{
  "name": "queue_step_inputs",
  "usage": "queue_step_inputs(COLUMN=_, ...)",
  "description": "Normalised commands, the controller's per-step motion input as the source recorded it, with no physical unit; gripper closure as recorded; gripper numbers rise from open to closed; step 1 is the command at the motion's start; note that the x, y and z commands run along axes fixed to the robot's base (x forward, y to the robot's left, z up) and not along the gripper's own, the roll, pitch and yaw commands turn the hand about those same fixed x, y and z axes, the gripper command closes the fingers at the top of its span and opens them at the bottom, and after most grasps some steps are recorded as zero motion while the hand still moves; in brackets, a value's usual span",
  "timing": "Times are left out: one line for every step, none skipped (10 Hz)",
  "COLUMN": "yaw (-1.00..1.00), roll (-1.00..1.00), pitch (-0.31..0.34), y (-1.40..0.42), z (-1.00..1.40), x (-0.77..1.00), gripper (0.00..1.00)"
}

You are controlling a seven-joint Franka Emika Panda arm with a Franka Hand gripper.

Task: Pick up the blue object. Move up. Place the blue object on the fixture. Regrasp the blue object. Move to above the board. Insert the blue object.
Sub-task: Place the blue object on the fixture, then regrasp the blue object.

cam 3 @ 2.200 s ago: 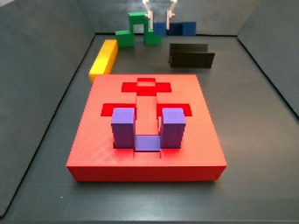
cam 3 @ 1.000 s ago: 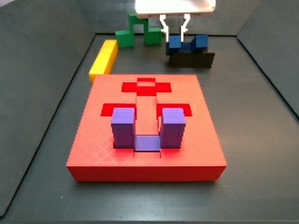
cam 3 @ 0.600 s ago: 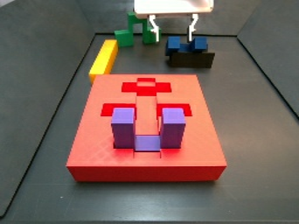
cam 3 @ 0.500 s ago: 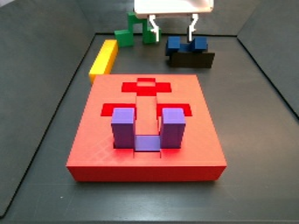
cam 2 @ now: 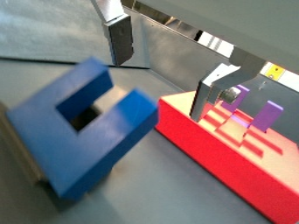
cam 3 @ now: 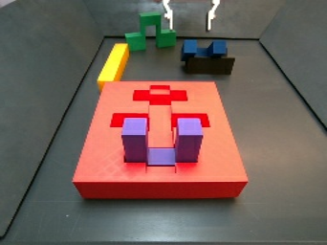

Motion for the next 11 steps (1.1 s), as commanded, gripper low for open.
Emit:
queue_step_inputs(yaw=0.0, roll=0.33, pitch=0.237, y=0.0, z=0.67, x=0.02, gripper=0.0)
queue_step_inputs(yaw=0.0, roll=0.28, pitch=0.309, y=0.0, z=0.51, x=0.15, gripper=0.0)
queue_step_inputs(yaw=0.0, roll=0.17, pitch=0.234, y=-0.01, z=0.14, x=0.24, gripper=0.0)
queue_step_inputs(yaw=0.0, roll=0.0, pitch=-0.046, y=0.0, z=0.0, x=0.0, gripper=0.0)
queue_step_inputs(yaw=0.0, roll=0.02, pitch=0.0, y=0.0, z=0.0, x=0.0, gripper=0.0)
queue_step_inputs(yaw=0.04, roll=0.01, pitch=0.0, y=0.0, z=0.0, x=0.0, gripper=0.0)
queue_step_inputs(yaw=0.0, roll=0.0, pitch=0.0, y=0.0, z=0.0, x=0.0, gripper=0.0)
queue_step_inputs(yaw=0.0, roll=-0.01, pitch=0.0, y=0.0, z=0.0, x=0.0, gripper=0.0)
queue_step_inputs(yaw=0.0, roll=0.19, pitch=0.0, y=0.0, z=-0.08, x=0.0, gripper=0.0)
queue_step_inputs(yaw=-0.11, roll=1.0, pitch=0.42, y=-0.06, z=0.13, x=0.0, gripper=0.0)
queue_step_inputs(yaw=-0.11, roll=1.0, pitch=0.446, y=-0.06, z=0.15, x=0.0, gripper=0.0)
